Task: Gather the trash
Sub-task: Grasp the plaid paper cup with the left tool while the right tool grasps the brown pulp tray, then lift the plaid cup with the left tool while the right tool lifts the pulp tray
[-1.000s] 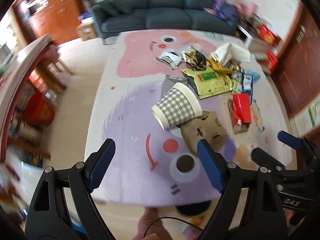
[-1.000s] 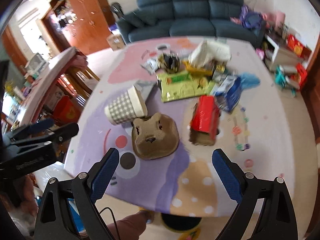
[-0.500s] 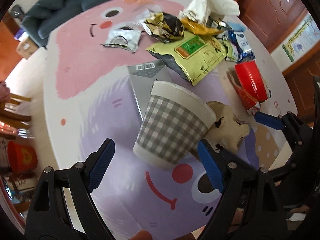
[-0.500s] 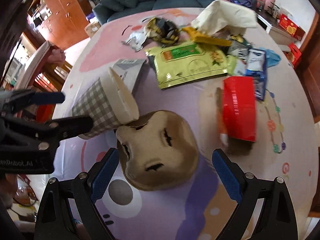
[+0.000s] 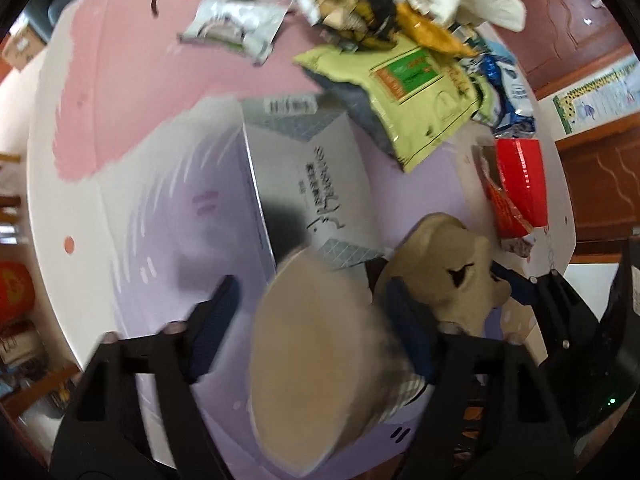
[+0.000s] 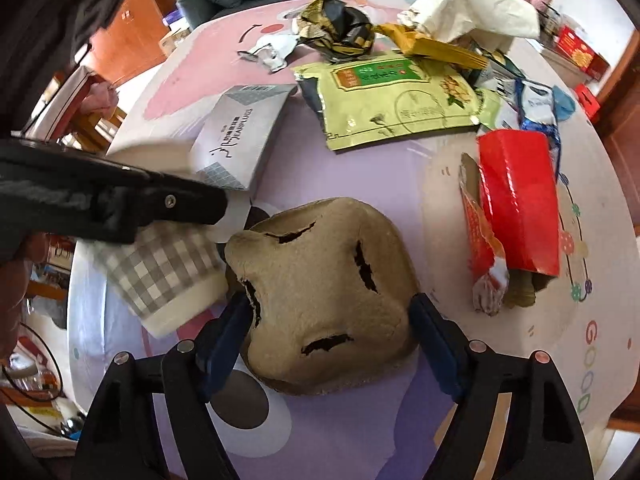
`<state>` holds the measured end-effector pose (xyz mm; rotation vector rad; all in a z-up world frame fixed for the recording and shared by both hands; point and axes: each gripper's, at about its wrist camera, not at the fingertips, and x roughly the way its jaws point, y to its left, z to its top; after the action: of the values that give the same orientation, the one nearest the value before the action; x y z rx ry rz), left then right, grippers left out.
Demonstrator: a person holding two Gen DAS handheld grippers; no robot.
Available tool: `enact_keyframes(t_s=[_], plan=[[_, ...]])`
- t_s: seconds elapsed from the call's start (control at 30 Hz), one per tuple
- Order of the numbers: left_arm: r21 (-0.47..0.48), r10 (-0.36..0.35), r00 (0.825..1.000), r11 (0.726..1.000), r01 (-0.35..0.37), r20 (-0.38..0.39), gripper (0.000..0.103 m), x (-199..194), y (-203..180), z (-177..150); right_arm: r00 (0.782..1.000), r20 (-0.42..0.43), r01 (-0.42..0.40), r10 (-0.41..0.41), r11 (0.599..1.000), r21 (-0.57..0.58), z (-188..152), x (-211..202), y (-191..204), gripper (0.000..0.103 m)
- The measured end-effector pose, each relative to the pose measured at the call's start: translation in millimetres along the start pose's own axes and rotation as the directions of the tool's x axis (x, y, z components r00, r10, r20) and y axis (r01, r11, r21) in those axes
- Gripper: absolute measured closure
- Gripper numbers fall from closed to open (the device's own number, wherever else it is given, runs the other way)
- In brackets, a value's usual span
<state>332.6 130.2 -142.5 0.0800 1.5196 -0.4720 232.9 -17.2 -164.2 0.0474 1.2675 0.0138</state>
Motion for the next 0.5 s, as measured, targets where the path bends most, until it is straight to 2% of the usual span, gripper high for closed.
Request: enact_keyframes(t_s=[0.07, 0.17, 0.23, 0.37, 0.5], plan=[[-0.026, -0.001, 0.999, 1.000, 0.001, -0.034, 0.056, 6, 5, -2, 1.000, -0.001, 0.003, -0.003, 1.000, 0.031, -2, -2, -3, 0.023], [-0.048, -0.019, 0.999, 0.999, 0.016, -0.050, 0.056, 5, 8, -7, 1.000, -0.012, 0.001, 0.000, 0.996, 0.086, -4, -11, -10, 0.023], [-0.064, -0.066, 0.996, 0.996, 0.062, -0.060, 0.055, 4, 10, -11, 1.000, -0.011, 0.009, -0.008, 0.995, 0.100, -11, -18, -14, 0.023], [-0.069, -0.109, 0.992, 0.992, 0.105, -0.069, 0.042, -1, 16, -21, 1.000, -0.014, 0.024, -0.022, 0.992, 0.127, -24, -29, -18, 0.023], [-0.080, -0.112, 0.993, 0.991, 0.108, -0.038, 0.039, -17, 27, -40, 1.000, -0.008, 0.011, -0.010, 0.985, 0.170, -34, -39, -24, 0.023]])
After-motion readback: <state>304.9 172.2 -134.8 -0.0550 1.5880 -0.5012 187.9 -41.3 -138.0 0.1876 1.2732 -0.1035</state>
